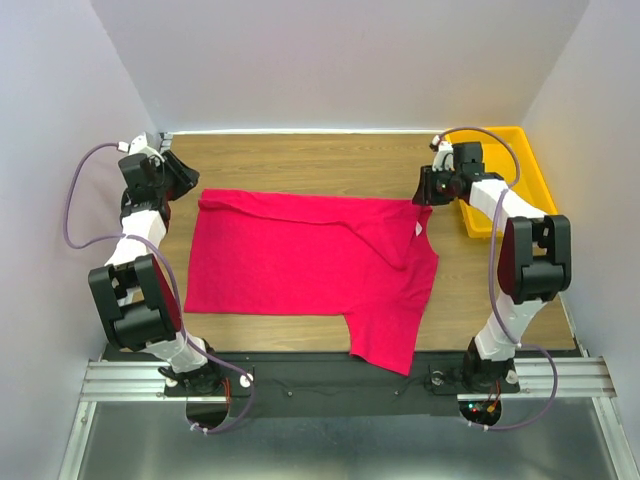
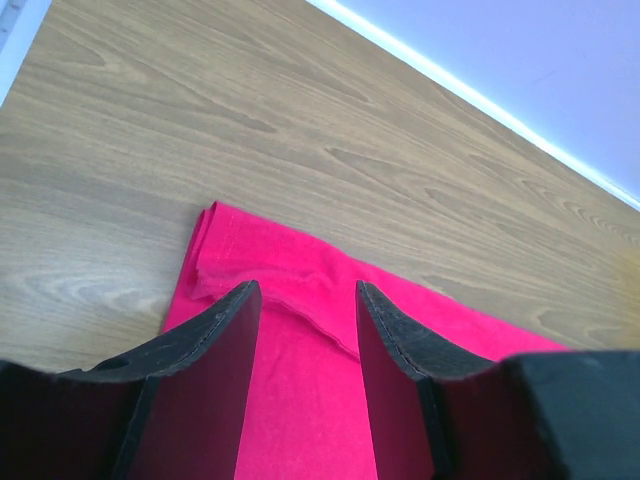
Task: Fold and stack the t-shirts
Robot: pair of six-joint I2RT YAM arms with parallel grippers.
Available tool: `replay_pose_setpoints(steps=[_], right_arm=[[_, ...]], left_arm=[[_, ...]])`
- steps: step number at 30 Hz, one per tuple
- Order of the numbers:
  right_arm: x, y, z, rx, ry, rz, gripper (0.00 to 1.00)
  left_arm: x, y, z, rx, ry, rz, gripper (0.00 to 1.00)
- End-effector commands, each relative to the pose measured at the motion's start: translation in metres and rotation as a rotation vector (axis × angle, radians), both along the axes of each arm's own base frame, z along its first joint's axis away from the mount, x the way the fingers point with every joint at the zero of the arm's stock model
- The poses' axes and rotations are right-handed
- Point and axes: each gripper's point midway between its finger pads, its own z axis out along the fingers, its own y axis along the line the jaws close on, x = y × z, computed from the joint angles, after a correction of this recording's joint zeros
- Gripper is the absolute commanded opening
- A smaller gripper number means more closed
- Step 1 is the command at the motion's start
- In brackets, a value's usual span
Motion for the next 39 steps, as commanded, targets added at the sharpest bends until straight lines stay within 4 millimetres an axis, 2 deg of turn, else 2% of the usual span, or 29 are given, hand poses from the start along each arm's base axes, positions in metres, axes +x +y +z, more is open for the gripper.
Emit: replay_pose_setpoints(steps=[1, 2, 4, 10, 17, 19, 23, 27, 29, 36, 38, 39], right_arm=[[0.036, -0.024, 0.022, -0.038, -0.057, -0.234, 0.40], [0.040, -0.035, 0.019, -0.057, -0.048, -0.309, 0.40], [0.043, -0.040, 0.012, -0.077, -0.040, -0.337, 0.40], [0.047, -0.033, -0.012, -0.038, 0.027, -0.342, 0.40], [0.056, -0.028, -0.022, -0.008, 0.055, -0.353, 0.38], [0.058, -0.029, -0.023, -0.009, 0.056, -0.358, 0.35], [0.054, -0.030, -0.026, -0.012, 0.063, -0.360, 0.22], [0.044, -0.031, -0.028, -0.021, 0.073, -0.352, 0.06], [0.038, -0.036, -0.028, -0.032, 0.075, -0.363, 0.04], [0.025, -0.050, -0.029, -0.092, 0.068, -0.392, 0.04], [0.025, -0.050, -0.029, -0.096, 0.066, -0.390, 0.06], [0.025, -0.050, -0.030, -0.101, 0.067, -0.390, 0.11]], left_arm=[[-0.003, -0.001, 0.008, 0.029, -0.035, -0.007, 0.54], [-0.003, -0.001, 0.007, 0.025, -0.031, -0.008, 0.54], [-0.003, -0.002, 0.005, 0.021, -0.028, -0.011, 0.54], [-0.002, -0.001, 0.001, 0.019, -0.019, -0.010, 0.54], [-0.003, -0.003, -0.001, 0.016, -0.015, -0.014, 0.54], [-0.003, -0.002, -0.001, 0.017, -0.014, -0.013, 0.54], [-0.004, -0.002, -0.002, 0.019, -0.014, -0.013, 0.54], [-0.003, -0.002, -0.001, 0.017, -0.016, -0.015, 0.54], [-0.003, -0.002, -0.001, 0.017, -0.016, -0.015, 0.54], [-0.002, -0.002, -0.003, 0.014, -0.013, -0.016, 0.54], [-0.002, -0.002, -0.003, 0.014, -0.011, -0.016, 0.54], [-0.001, -0.003, -0.003, 0.012, -0.011, -0.016, 0.54]])
